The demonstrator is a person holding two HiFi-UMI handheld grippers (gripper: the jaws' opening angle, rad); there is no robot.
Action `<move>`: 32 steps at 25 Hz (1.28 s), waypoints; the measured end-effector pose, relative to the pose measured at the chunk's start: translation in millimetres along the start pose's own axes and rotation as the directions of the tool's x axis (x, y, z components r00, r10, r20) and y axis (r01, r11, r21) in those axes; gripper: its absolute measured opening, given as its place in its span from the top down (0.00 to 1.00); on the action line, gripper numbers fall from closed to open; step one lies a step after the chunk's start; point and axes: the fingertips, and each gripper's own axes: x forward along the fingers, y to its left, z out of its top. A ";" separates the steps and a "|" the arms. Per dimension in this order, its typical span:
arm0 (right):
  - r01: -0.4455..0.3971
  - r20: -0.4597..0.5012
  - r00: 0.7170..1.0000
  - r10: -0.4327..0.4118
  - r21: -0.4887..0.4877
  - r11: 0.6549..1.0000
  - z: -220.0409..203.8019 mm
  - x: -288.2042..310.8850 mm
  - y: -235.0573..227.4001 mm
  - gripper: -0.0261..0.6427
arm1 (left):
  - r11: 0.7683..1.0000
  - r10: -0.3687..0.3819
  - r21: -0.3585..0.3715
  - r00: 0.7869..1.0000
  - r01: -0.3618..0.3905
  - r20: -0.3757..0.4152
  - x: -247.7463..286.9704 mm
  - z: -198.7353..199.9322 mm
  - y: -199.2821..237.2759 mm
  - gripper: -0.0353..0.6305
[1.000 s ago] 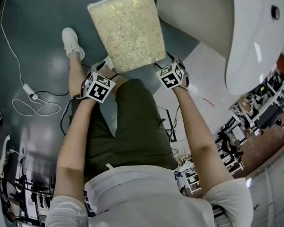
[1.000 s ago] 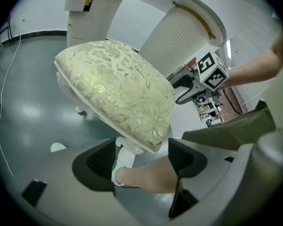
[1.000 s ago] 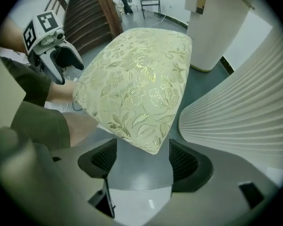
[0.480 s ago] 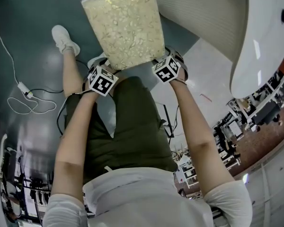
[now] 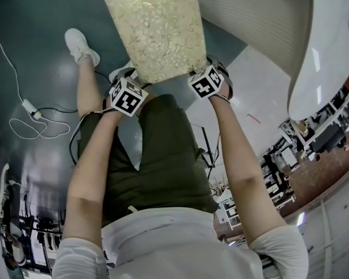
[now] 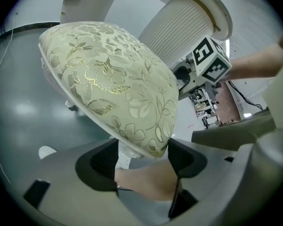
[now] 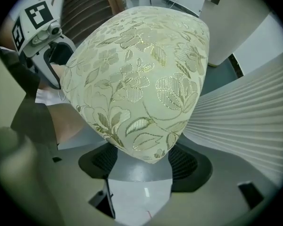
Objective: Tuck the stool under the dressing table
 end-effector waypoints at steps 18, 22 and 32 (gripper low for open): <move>-0.043 0.022 0.999 0.039 0.223 0.974 49.5 -16.6 39.0 0.46 | 0.992 0.025 0.123 0.996 -0.014 -0.088 -55.7 6.3 60.0 0.47; -0.059 0.021 0.998 0.055 0.282 0.958 80.9 -15.6 52.3 0.46 | 0.987 0.017 0.158 0.993 0.001 -0.114 -74.2 5.7 94.6 0.47; -0.103 0.042 0.995 0.095 0.463 0.880 165.3 -14.6 90.0 0.47 | 0.952 0.029 0.303 0.978 0.035 -0.205 -122.5 4.2 185.3 0.47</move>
